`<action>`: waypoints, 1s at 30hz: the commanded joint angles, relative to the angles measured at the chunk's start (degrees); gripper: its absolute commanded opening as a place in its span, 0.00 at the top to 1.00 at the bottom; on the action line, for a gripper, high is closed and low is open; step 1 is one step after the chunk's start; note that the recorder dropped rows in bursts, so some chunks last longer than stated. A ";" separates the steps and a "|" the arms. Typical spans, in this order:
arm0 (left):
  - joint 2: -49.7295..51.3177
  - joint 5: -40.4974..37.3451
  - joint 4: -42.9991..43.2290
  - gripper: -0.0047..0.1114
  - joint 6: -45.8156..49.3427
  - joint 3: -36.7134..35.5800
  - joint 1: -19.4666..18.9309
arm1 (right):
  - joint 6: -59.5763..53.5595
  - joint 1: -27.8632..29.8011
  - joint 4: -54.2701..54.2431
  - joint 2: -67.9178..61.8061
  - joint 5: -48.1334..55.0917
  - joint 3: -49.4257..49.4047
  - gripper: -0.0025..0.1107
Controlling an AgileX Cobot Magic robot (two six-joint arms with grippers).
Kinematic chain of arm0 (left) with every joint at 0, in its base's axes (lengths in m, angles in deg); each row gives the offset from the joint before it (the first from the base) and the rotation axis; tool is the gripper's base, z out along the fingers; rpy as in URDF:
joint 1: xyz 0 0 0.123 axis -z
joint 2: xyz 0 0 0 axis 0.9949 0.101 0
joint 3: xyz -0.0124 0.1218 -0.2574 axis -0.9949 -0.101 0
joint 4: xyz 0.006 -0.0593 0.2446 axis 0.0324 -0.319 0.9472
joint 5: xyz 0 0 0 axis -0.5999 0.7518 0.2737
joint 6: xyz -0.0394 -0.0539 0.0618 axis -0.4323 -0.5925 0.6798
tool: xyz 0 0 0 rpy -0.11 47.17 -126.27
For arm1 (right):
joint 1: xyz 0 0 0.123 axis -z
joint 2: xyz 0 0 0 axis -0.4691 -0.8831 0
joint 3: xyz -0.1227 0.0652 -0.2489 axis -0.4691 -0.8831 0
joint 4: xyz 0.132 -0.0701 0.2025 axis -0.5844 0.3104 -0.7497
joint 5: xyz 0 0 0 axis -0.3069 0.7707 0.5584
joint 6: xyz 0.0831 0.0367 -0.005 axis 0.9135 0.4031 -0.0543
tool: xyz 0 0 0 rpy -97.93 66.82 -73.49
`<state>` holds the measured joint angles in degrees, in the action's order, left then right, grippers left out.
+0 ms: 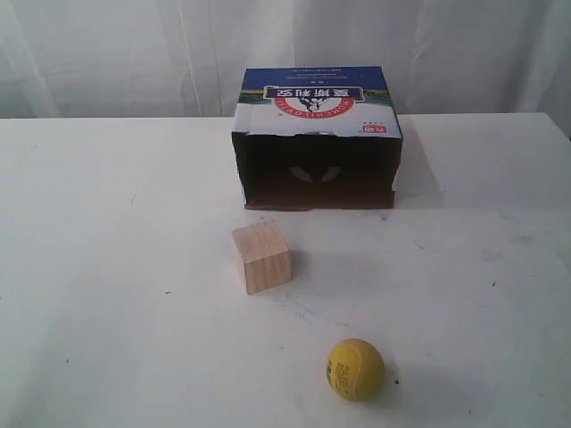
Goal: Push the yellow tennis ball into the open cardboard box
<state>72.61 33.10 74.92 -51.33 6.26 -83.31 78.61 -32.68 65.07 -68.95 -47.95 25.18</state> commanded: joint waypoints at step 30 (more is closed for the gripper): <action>-0.18 0.61 -0.02 0.96 -0.28 -0.22 -0.15 | 0.44 0.10 -0.19 0.34 -2.50 -0.14 0.98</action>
<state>72.61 33.10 74.92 -51.33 6.26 -83.31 78.78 -32.68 65.11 -68.95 -49.59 25.18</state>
